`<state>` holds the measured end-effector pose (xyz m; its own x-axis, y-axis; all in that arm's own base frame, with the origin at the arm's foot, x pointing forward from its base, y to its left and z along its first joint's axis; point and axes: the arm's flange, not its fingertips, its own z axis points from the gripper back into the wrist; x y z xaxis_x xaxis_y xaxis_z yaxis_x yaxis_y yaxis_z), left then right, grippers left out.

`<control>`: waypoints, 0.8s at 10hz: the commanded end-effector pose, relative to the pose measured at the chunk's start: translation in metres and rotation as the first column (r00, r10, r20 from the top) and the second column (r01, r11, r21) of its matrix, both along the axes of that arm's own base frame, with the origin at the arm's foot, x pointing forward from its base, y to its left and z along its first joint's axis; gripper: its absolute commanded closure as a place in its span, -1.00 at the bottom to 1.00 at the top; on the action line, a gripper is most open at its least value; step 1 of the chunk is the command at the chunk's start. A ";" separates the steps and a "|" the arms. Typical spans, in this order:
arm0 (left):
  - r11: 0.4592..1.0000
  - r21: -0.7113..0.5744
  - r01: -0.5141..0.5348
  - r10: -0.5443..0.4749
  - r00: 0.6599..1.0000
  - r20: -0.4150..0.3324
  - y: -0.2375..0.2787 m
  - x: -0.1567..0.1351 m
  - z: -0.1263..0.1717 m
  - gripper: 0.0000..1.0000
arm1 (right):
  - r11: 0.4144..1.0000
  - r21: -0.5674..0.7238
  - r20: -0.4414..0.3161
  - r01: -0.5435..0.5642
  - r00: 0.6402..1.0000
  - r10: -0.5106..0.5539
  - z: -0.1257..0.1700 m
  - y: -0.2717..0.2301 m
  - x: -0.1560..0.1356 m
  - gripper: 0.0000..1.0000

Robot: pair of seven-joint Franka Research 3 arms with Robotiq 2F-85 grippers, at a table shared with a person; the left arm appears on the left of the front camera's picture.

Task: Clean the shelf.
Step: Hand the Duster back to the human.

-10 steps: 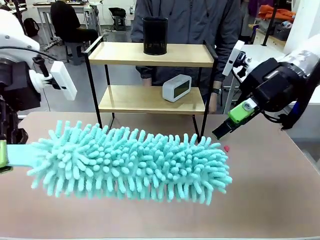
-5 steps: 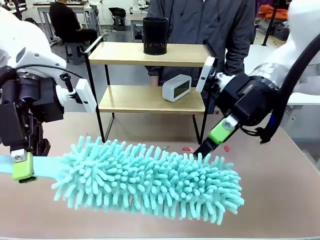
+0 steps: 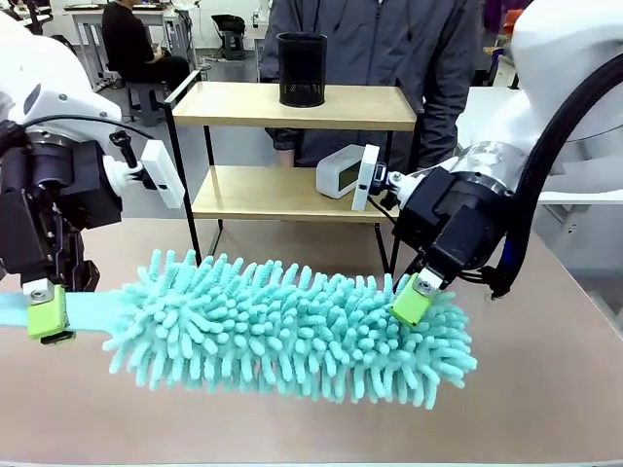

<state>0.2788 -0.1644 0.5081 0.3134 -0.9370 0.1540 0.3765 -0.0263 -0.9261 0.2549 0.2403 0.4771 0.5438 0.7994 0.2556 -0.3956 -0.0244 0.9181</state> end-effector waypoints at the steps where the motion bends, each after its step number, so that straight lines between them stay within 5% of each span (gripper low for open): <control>1: 1.000 -0.017 0.010 -0.011 1.000 -0.015 -0.003 0.001 0.000 0.75 | 1.000 -0.021 -0.034 -0.014 0.999 0.014 0.006 -0.002 0.007 -1.00; 3: 1.000 -0.001 0.015 -0.015 1.000 -0.024 -0.004 0.000 -0.002 0.75 | 1.000 0.009 -0.058 -0.017 0.998 0.018 0.005 -0.008 0.010 -1.00; 4: 1.000 0.005 0.016 -0.016 1.000 -0.022 -0.004 -0.001 -0.002 0.75 | 1.000 -0.006 -0.054 -0.001 0.999 0.001 0.006 -0.007 0.010 0.20; 5: 1.000 -0.001 0.018 -0.018 1.000 -0.015 -0.004 -0.002 0.001 0.75 | 1.000 -0.014 -0.050 -0.003 0.999 0.002 0.006 -0.005 0.010 0.20; 6: 1.000 -0.009 0.019 -0.019 1.000 -0.012 -0.004 -0.002 0.002 0.75 | 1.000 -0.020 -0.054 -0.010 0.999 0.009 0.005 -0.004 0.010 1.00; 7: 1.000 -0.011 0.022 -0.023 1.000 -0.008 -0.004 -0.002 0.003 0.75 | 1.000 -0.015 -0.063 -0.025 0.998 0.024 0.006 -0.002 0.009 0.31; 8: 1.000 -0.012 0.020 -0.020 1.000 -0.008 -0.003 -0.002 0.003 0.75 | 0.999 -0.024 -0.067 -0.022 0.998 0.020 0.006 0.000 0.010 1.00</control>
